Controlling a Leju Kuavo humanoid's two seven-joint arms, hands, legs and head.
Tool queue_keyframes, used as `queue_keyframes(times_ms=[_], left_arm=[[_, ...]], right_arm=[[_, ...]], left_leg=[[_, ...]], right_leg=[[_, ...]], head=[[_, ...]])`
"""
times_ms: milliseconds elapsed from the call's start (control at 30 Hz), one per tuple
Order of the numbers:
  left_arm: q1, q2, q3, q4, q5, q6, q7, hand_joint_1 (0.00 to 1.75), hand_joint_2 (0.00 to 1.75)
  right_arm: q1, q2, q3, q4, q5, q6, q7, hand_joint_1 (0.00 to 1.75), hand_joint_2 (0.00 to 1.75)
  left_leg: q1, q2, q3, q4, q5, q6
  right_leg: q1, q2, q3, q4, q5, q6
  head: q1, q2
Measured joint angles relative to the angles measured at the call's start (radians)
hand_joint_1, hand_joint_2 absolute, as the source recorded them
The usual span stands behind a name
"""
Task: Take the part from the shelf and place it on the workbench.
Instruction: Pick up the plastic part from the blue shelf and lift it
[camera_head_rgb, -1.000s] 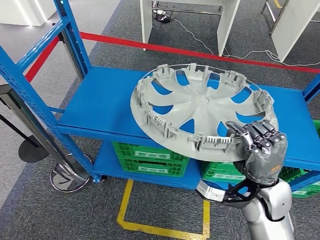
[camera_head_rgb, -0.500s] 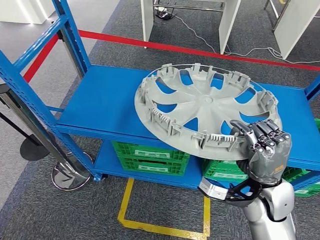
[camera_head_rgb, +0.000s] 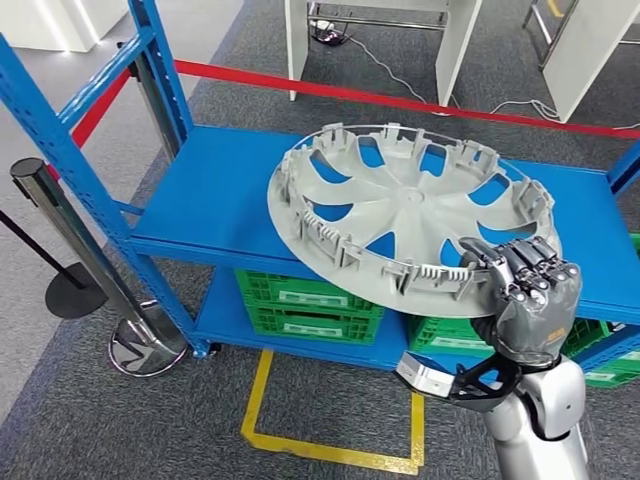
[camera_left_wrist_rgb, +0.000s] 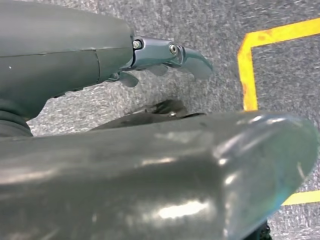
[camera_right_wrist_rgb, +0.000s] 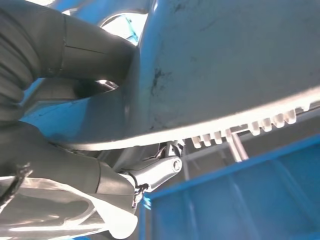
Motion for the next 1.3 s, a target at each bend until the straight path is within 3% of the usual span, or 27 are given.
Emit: queue_keyframes(times_ms=[67,100,167,200,233,267,300,367,433,467,533,600,700,733,767,800,833,900,967,1033,1067,1133,1200,1233,1267,1300], left_arm=[[0.0,0.0,0.0,0.0,-0.003,-0.002,0.0,0.0,0.0],[-0.001,0.002,0.0,0.0,-0.009,-0.008,0.0,0.0,0.0],[-0.001,0.01,0.0,0.0,-0.033,-0.034,0.001,0.0,0.0],[0.0,0.015,0.0,0.001,-0.045,-0.049,0.001,0.0,0.0],[0.0,0.019,0.0,0.002,-0.053,-0.063,0.001,0.0,0.0],[0.0,0.023,0.0,0.004,-0.058,-0.075,0.0,0.0,0.0],[0.0,0.025,0.0,0.007,-0.063,-0.084,-0.002,0.0,0.0],[0.0,0.026,0.0,0.017,-0.075,-0.096,-0.004,0.0,0.0],[-0.001,0.024,0.0,0.027,-0.093,-0.105,-0.004,0.0,0.0],[-0.002,0.024,0.0,0.034,-0.103,-0.109,-0.004,0.0,0.0],[-0.004,0.022,0.0,0.049,-0.121,-0.117,-0.005,0.0,0.0],[-0.004,0.017,-0.001,0.066,-0.138,-0.124,-0.007,0.0,0.0],[-0.007,0.012,-0.001,0.092,-0.16,-0.134,-0.009,0.0,0.0],[-0.009,0.011,-0.001,0.101,-0.168,-0.137,-0.01,0.0,0.0],[-0.012,0.009,-0.001,0.109,-0.178,-0.14,-0.01,0.0,0.0],[-0.014,0.008,-0.001,0.116,-0.189,-0.143,-0.01,0.0,0.0],[-0.015,0.007,-0.001,0.124,-0.202,-0.145,-0.01,0.0,0.0],[-0.019,0.004,-0.001,0.135,-0.227,-0.147,-0.01,0.0,0.0],[-0.023,0.001,-0.001,0.144,-0.243,-0.147,-0.011,0.0,0.0],[-0.026,0.0,-0.001,0.152,-0.249,-0.147,-0.012,0.0,0.0],[-0.028,0.0,-0.001,0.156,-0.251,-0.147,-0.013,0.0,0.0],[-0.03,0.0,-0.001,0.162,-0.251,-0.147,-0.014,0.0,0.0],[-0.032,0.0,-0.001,0.167,-0.251,-0.147,-0.016,0.0,0.0],[-0.032,0.001,-0.001,0.169,-0.251,-0.146,-0.018,0.0,0.0],[-0.033,0.001,-0.001,0.171,-0.25,-0.146,-0.022,0.0,0.0],[-0.033,0.001,0.0,0.172,-0.25,-0.146,-0.026,0.0,0.0]], right_arm=[[0.002,0.0,-0.003,0.0,-0.001,0.0,-0.002,1.75,1.75],[0.003,0.0,-0.004,0.0,-0.001,0.0,-0.001,1.75,1.75],[0.004,0.001,-0.004,0.0,0.003,0.0,0.004,1.75,1.75],[0.004,0.001,-0.004,0.0,0.008,0.0,0.01,1.75,1.75],[0.005,0.001,-0.004,0.0,0.013,0.0,0.018,1.75,1.75],[0.005,0.001,-0.004,0.0,0.019,0.0,0.027,1.75,1.75],[0.006,0.001,-0.004,0.0,0.024,0.0,0.036,1.75,1.75],[0.005,0.001,-0.004,-0.001,0.033,0.0,0.052,1.75,1.75],[0.005,0.001,-0.004,-0.003,0.04,0.0,0.063,1.75,1.75],[0.005,0.001,-0.004,-0.005,0.043,0.0,0.068,1.75,1.75],[0.007,0.0,-0.004,-0.005,0.05,0.0,0.078,1.75,1.75],[0.01,0.0,-0.004,-0.006,0.058,0.0,0.089,1.75,1.75],[0.018,-0.003,-0.004,-0.007,0.069,-0.001,0.103,1.75,1.75],[0.024,-0.005,-0.004,-0.008,0.072,-0.001,0.106,1.75,1.75],[0.031,-0.008,-0.004,-0.009,0.074,-0.001,0.11,1.75,1.75],[0.04,-0.01,-0.004,-0.011,0.076,-0.001,0.112,1.75,1.75],[0.049,-0.013,-0.004,-0.014,0.078,-0.002,0.115,1.75,1.75],[0.068,-0.019,-0.004,-0.024,0.082,-0.002,0.118,1.75,1.75],[0.082,-0.027,-0.004,-0.034,0.083,-0.002,0.121,1.75,1.75],[0.092,-0.036,-0.004,-0.041,0.083,-0.002,0.124,1.75,1.75],[0.097,-0.041,-0.004,-0.043,0.083,-0.003,0.124,1.75,1.75],[0.105,-0.049,-0.004,-0.046,0.082,-0.003,0.126,1.75,1.75],[0.106,-0.054,-0.004,-0.047,0.083,-0.003,0.127,1.75,1.75],[0.107,-0.057,-0.004,-0.047,0.084,-0.003,0.129,1.75,1.75],[0.108,-0.06,-0.004,-0.047,0.086,-0.003,0.132,1.75,1.75],[0.11,-0.062,-0.004,-0.047,0.088,-0.003,0.134,1.75,1.75]], left_leg=[[-0.002,0.003,-0.014,-0.002,0.015,0.023],[-0.003,0.005,-0.024,-0.003,0.024,0.034],[-0.01,0.006,-0.047,-0.003,0.043,0.048],[-0.015,0.006,-0.06,-0.002,0.052,0.052],[-0.021,0.006,-0.072,-0.001,0.061,0.055],[-0.027,0.006,-0.083,-0.001,0.07,0.058],[-0.034,0.006,-0.094,-0.001,0.078,0.06],[-0.045,0.005,-0.108,0.0,0.094,0.063],[-0.049,0.005,-0.116,0.0,0.109,0.059],[-0.047,0.005,-0.12,0.0,0.118,0.054],[-0.044,0.005,-0.129,-0.003,0.132,0.043],[-0.043,0.005,-0.14,0.022,0.09,0.029],[-0.025,0.007,-0.169,0.175,-0.043,0.005],[-0.018,0.007,-0.173,0.226,-0.058,-0.003],[-0.011,0.007,-0.166,0.256,-0.048,-0.011],[-0.004,0.008,-0.145,0.252,-0.019,-0.018],[0.002,0.008,-0.109,0.214,0.012,-0.025],[0.008,0.006,-0.02,0.087,0.018,-0.035],[0.004,0.003,0.024,0.003,-0.014,-0.024],[-0.001,0.004,0.016,-0.01,-0.008,0.004],[-0.002,0.006,0.007,-0.01,0.001,0.016],[-0.003,0.011,-0.019,-0.012,0.024,0.037],[-0.009,0.012,-0.048,-0.011,0.047,0.046],[-0.014,0.013,-0.064,-0.011,0.059,0.048],[-0.019,0.013,-0.079,-0.01,0.07,0.051],[-0.024,0.013,-0.093,-0.01,0.082,0.052]], right_leg=[[-0.003,0.001,-0.012,0.013,-0.022,0.01],[-0.003,0.001,-0.026,0.045,-0.058,0.01],[0.003,0.001,-0.061,0.161,-0.156,0.005],[0.007,0.001,-0.074,0.223,-0.19,0.002],[0.012,0.001,-0.076,0.265,-0.202,-0.004],[0.018,0.002,-0.063,0.277,-0.192,-0.012],[0.025,0.002,-0.031,0.252,-0.167,-0.023],[0.044,0.002,0.067,0.122,-0.125,-0.057],[0.056,0.002,0.146,0.0,-0.127,-0.076],[0.059,0.001,0.161,-0.028,-0.134,-0.079],[0.058,0.0,0.153,-0.049,-0.119,-0.078],[0.049,-0.005,0.139,-0.063,-0.094,-0.082],[0.041,-0.009,0.109,-0.064,-0.061,-0.08],[0.039,-0.011,0.095,-0.06,-0.052,-0.076],[0.036,-0.013,0.08,-0.054,-0.044,-0.072],[0.032,-0.014,0.063,-0.046,-0.037,-0.067],[0.028,-0.015,0.047,-0.036,-0.032,-0.061],[0.024,-0.015,0.017,-0.013,-0.024,-0.048],[0.024,-0.014,-0.001,0.0,-0.011,-0.034],[0.021,-0.012,-0.011,-0.001,0.004,-0.02],[0.018,-0.011,-0.018,0.004,-0.003,-0.014],[0.016,-0.006,-0.044,0.061,-0.074,-0.008],[0.018,-0.002,-0.076,0.185,-0.171,-0.007],[0.02,0.0,-0.083,0.243,-0.195,-0.009],[0.023,0.0,-0.078,0.278,-0.196,-0.013],[0.027,0.001,-0.057,0.28,-0.176,-0.021]], head=[[0.002,0.0],[0.004,0.0],[0.01,0.0],[0.011,0.0],[0.011,0.0],[0.011,0.0],[0.011,0.0],[0.01,0.0],[0.009,0.0],[0.01,0.0],[0.011,0.0],[0.011,0.0],[0.008,0.0],[0.008,0.0],[0.008,0.0],[0.008,0.0],[0.008,0.0],[0.007,0.0],[0.006,0.0],[0.006,0.0],[0.006,0.0],[0.01,0.0],[0.012,0.0],[0.013,0.0],[0.013,0.0],[0.013,0.0]])
